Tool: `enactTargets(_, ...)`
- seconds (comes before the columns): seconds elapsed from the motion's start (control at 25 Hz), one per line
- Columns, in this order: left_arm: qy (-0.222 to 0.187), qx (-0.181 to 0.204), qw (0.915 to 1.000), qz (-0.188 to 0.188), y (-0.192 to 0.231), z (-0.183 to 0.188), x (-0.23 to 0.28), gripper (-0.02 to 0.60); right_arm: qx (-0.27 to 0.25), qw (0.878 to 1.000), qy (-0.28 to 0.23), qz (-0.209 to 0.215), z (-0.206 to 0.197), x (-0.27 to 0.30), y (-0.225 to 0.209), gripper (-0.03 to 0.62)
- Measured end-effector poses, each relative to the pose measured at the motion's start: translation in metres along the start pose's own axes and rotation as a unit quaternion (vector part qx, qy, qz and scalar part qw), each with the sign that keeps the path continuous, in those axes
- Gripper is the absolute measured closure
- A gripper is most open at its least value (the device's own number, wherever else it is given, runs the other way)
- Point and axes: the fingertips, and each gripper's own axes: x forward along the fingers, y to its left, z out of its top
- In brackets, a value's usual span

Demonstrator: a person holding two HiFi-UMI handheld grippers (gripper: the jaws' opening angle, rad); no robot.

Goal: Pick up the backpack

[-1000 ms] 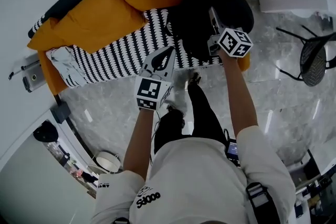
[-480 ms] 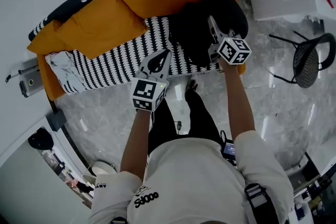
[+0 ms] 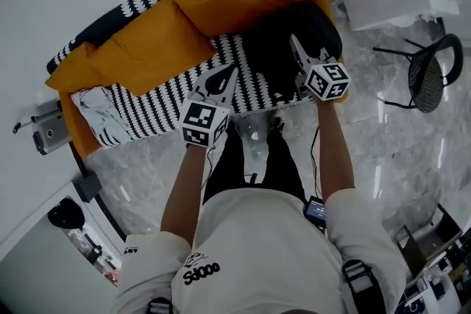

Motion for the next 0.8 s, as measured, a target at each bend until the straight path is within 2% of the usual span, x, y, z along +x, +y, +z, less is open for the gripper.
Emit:
enactTargets(0.24, -0.009, 0.011, 0.9998, -0.011, 0.016, 0.012, -0.028, 0.56, -0.02, 1.0, 0.001, -0.019, 0.004, -0.009, 0.035, 0.545)
enactTargets(0.4, -0.011, 0.009, 0.9998, -0.017, 0.021, 0.01, -0.045, 0.56, -0.039, 0.999, 0.007, -0.006, 0.014, -0.015, 0.065, 0.545)
enactTargets(0.64, -0.012, 0.02, 0.9994, -0.027, 0.018, 0.009, -0.064, 0.56, -0.021, 1.0, 0.003, 0.007, 0.021, -0.033, 0.092, 0.546)
enactTargets(0.8, -0.02, 0.031, 0.9989, -0.028, 0.018, 0.018, -0.075, 0.56, -0.045, 0.999, 0.003, 0.011, 0.031, -0.045, 0.112, 0.546)
